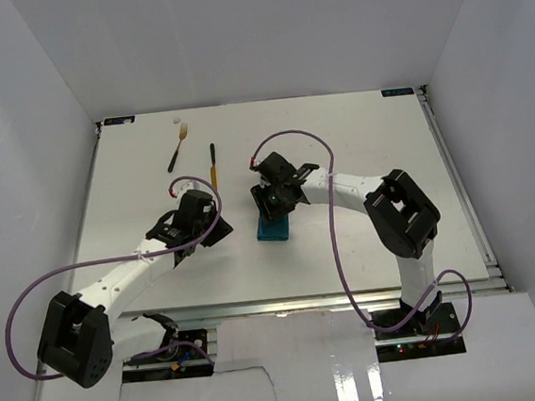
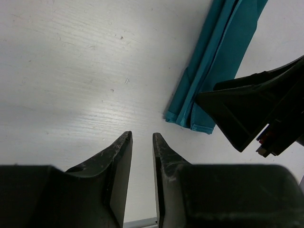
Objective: Fold the napkin into a case and place the utensils inside
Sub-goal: Insert the spoon into the napkin.
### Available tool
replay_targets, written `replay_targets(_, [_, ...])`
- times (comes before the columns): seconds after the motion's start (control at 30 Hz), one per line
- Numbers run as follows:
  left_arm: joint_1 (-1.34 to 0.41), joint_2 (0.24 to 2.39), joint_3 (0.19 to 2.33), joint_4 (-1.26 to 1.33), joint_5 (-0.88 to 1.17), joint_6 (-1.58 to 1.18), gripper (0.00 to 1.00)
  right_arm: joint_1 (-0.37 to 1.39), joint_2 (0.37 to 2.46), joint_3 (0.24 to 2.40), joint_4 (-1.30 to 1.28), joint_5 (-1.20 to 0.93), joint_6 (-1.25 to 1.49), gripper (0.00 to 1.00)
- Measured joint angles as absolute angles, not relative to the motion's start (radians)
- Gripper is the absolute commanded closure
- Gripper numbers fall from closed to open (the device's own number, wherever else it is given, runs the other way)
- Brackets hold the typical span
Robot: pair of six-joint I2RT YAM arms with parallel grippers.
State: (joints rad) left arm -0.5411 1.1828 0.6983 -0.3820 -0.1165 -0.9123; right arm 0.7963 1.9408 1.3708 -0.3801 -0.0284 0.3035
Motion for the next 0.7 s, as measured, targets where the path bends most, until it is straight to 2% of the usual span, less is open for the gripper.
replay_targets(0.6, [-0.541, 1.224, 0.698, -0.357, -0.106, -0.913, 0.68, 0.872, 1.985, 1.393, -0.429, 0.002, 0.273, 0.48])
replay_targets(0.7, [-0.541, 1.224, 0.698, -0.356, -0.106, -0.91, 0.68, 0.877, 1.993, 1.404, -0.44, 0.014, 0.272, 0.51])
